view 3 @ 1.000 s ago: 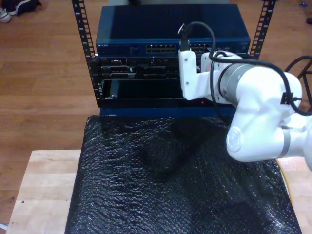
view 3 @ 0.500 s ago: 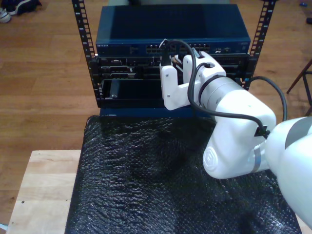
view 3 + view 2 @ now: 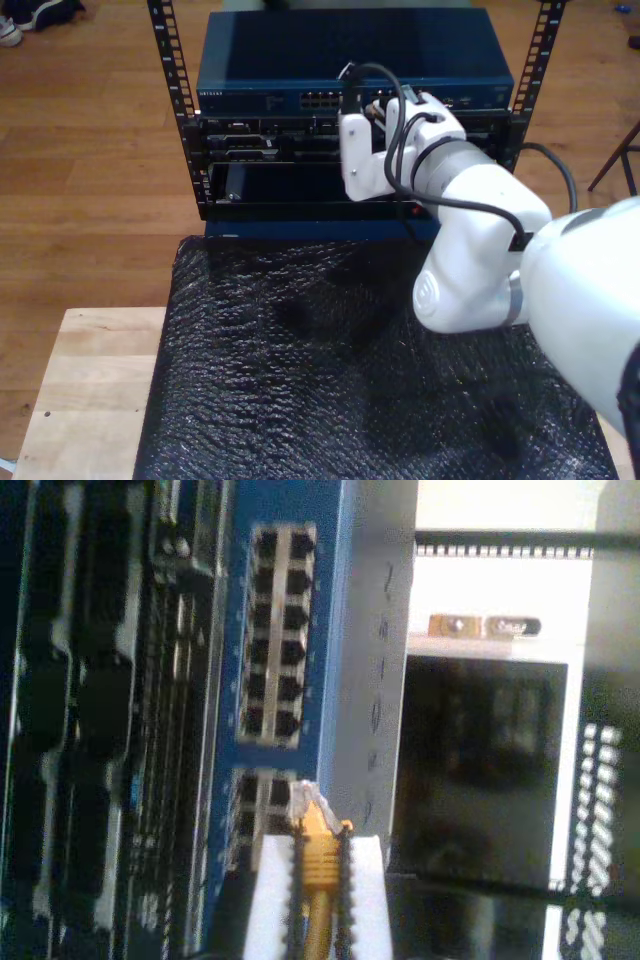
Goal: Grab the cable and plug it in
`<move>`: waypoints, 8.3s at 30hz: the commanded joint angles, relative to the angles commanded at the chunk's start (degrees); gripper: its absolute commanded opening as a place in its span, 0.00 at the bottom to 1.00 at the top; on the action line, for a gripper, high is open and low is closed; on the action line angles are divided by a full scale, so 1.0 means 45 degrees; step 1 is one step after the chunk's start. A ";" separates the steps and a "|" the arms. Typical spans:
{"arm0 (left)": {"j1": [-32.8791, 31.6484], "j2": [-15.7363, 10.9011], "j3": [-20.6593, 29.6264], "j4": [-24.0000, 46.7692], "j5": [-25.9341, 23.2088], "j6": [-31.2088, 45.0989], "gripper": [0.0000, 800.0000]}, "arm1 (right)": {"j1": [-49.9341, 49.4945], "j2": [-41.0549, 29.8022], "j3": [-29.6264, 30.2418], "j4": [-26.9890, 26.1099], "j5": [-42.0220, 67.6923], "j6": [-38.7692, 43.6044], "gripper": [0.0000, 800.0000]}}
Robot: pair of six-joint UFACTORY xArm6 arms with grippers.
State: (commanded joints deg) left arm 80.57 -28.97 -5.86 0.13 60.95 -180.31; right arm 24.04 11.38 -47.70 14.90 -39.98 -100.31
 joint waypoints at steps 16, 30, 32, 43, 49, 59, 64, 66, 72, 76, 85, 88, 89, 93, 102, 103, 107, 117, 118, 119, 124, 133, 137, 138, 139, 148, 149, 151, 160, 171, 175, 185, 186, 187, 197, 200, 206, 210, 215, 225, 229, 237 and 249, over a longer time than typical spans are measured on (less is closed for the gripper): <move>0.0000 0.0000 0.0000 0.0020 0.0000 0.0000 1.00 | -0.0137 0.1074 -0.0117 0.0078 -0.2501 0.0020 0.00; 0.0000 0.0000 -0.0020 0.0000 0.0000 0.0000 1.00 | -0.0508 0.1563 0.0098 0.0723 -0.3966 0.0059 0.00; 0.0000 0.0000 -0.0020 0.0020 0.0000 0.0000 1.00 | -0.0508 0.1582 0.0117 0.0723 -0.3985 0.0059 0.00; 0.0000 0.0000 0.0000 0.0020 0.0000 0.0000 1.00 | -0.0508 0.1563 0.0078 0.0762 -0.3888 0.0020 0.00; 0.0000 0.0000 -0.0020 0.0000 0.0000 0.0000 1.00 | -0.0488 0.2051 0.0020 0.0742 -0.4044 0.0020 0.00; 0.0000 0.0000 0.0000 0.0020 0.0000 0.0000 1.00 | -0.0449 0.2833 -0.0098 0.0879 -0.5822 -0.0039 0.00; 0.0000 0.0000 0.0000 0.0000 0.0000 0.0000 1.00 | -0.0449 0.3770 -0.0684 0.0938 -0.7131 -0.0059 0.00; 0.0000 0.0000 -0.0020 0.0020 0.0000 0.0000 1.00 | -0.0449 0.3790 -0.0723 0.0996 -0.7131 -0.0059 0.00; 0.0000 0.0000 0.0000 0.0000 0.0000 0.0000 1.00 | -0.0391 0.4142 -0.1094 0.1739 -0.7209 -0.0078 0.00; 0.0000 0.0000 0.0000 0.0000 0.0000 0.0000 1.00 | -0.0332 0.4181 -0.1270 0.2032 -0.7209 -0.0098 0.00; 0.0000 0.0000 0.0000 0.0000 0.0000 0.0000 1.00 | -0.0215 0.4864 -0.1797 0.2481 -0.7600 -0.0098 0.00; 0.0000 0.0000 0.0000 0.0020 0.0000 0.0000 1.00 | -0.0215 0.4982 -0.1856 0.2481 -0.7639 -0.0078 0.00; 0.0000 0.0000 0.0000 0.0000 0.0000 0.0000 1.00 | -0.0215 0.5001 -0.1895 0.2481 -0.7639 -0.0059 0.00; 0.0000 0.0000 0.0000 0.0000 0.0000 0.0000 1.00 | -0.0215 0.5255 -0.2110 0.2481 -0.7697 -0.0039 0.00; 0.0000 0.0000 0.0000 0.0020 0.0000 0.0000 1.00 | -0.0195 0.5665 -0.2735 0.2481 -0.7717 0.0000 0.00; 0.0000 0.0000 0.0000 0.0020 0.0000 0.0000 1.00 | -0.0195 0.5705 -0.2774 0.2481 -0.7736 0.0000 0.00; 0.0000 0.0000 0.0000 0.0020 0.0000 0.0000 1.00 | -0.0156 0.5744 -0.2872 0.2481 -0.7795 0.0020 0.00; 0.0000 0.0000 0.0000 0.0000 0.0000 0.0000 1.00 | -0.0156 0.5861 -0.2950 0.2481 -0.8049 0.0684 0.00; 0.0000 0.0000 0.0000 0.0020 0.0000 0.0000 1.00 | -0.0137 0.5880 -0.2950 0.2481 -0.8127 0.0762 0.00; 0.0000 0.0000 -0.0020 0.0000 0.0000 0.0000 1.00 | -0.0117 0.5880 -0.2930 0.2481 -0.8166 0.0801 0.00; 0.0000 0.0000 0.0000 0.0000 0.0000 0.0000 1.00 | -0.0039 0.5919 -0.2930 0.2481 -0.8186 0.0840 0.00; 0.0000 0.0000 0.0000 0.0000 0.0000 0.0000 1.00 | 0.0000 0.6173 -0.3204 0.2520 -0.8166 0.0840 0.00; 0.0000 0.0000 0.0000 0.0000 0.0000 0.0000 1.00 | 0.0039 0.6466 -0.3536 0.2520 -0.8147 0.0801 0.00; 0.0000 0.0000 -0.0020 0.0000 0.0000 0.0000 1.00 | 0.0039 0.6525 -0.3634 0.2520 -0.8147 0.0801 0.00; 0.0000 0.0000 0.0000 0.0000 0.0000 0.0000 1.00 | 0.0059 0.6584 -0.3692 0.2520 -0.8147 0.0781 0.00; 0.0000 0.0000 0.0000 0.0000 0.0000 0.0000 1.00 | 0.0254 0.6603 -0.3751 0.3145 -0.8166 0.0723 0.00; 0.0000 0.0000 0.0000 0.0000 0.0000 0.0000 1.00 | 0.0293 0.6603 -0.3751 0.3165 -0.8166 0.0723 0.00; 0.0000 0.0000 -0.0020 0.0000 0.0000 0.0000 1.00 | 0.0293 0.6603 -0.3731 0.3204 -0.8166 0.0723 0.00; 0.0000 0.0000 0.0000 0.0000 0.0000 0.0000 1.00 | 0.0293 0.6799 -0.4005 0.3223 -0.8322 0.0488 0.00; 0.0000 0.0000 0.0000 0.0000 0.0000 0.0000 1.00 | 0.0293 0.6877 -0.4083 0.3223 -0.8322 0.0469 0.00; 0.0000 0.0000 -0.0020 0.0000 0.0000 0.0000 1.00 | 0.0293 0.6935 -0.4103 0.3223 -0.8322 0.0449 0.00; 0.0000 0.0000 -0.0020 0.0000 0.0000 0.0000 1.00 | 0.0254 0.7053 -0.4337 0.3204 -0.8342 0.0449 0.00; 0.0000 0.0000 0.0000 0.0000 0.0000 0.0000 1.00 | 0.0254 0.7053 -0.4337 0.3204 -0.8322 0.0449 0.00; 0.0000 0.0000 0.0000 0.0000 0.0000 0.0000 1.00 | 0.0254 0.7053 -0.4317 0.3204 -0.8342 0.0449 0.00; 0.0000 0.0000 0.0000 0.0000 0.0000 0.0000 1.00 | 0.0215 0.7072 -0.4376 0.3204 -0.8322 0.0449 0.00; 0.0000 0.0000 0.0000 0.0000 0.0000 0.0000 1.00 | 0.0215 0.7111 -0.4435 0.3204 -0.8322 0.0449 0.00; 0.0000 0.0000 0.0000 0.0020 0.0000 0.0000 1.00 | 0.0215 0.7170 -0.4669 0.3204 -0.8322 0.0449 0.00; 0.0000 0.0000 0.0000 0.0020 0.0000 0.0000 1.00 | 0.0195 0.7248 -0.4747 0.3204 -0.8322 0.0254 0.00; 0.0000 0.0000 0.0000 0.0000 0.0000 0.0000 1.00 | 0.0176 0.7287 -0.4767 0.3204 -0.8322 0.0254 0.00; 0.0000 0.0000 0.0000 0.0000 0.0000 0.0000 1.00 | 0.0117 0.7326 -0.4747 0.3204 -0.8322 0.0254 0.00; 0.0000 0.0000 0.0000 0.0000 0.0000 0.0000 1.00 | 0.0117 0.7326 -0.4767 0.3204 -0.8322 0.0254 0.00; 0.0000 0.0000 0.0000 0.0000 0.0000 0.0000 1.00 | 0.0098 0.7326 -0.4747 0.3204 -0.8322 0.0274 0.00; 0.0000 0.0000 0.0000 0.0000 0.0000 0.0000 1.00 | 0.0000 0.7326 -0.4708 0.3204 -0.8342 0.0274 0.00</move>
State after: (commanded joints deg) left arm 80.57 -28.97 -5.86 0.13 60.95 -180.31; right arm 24.04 44.35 -68.89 29.32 -77.52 -99.08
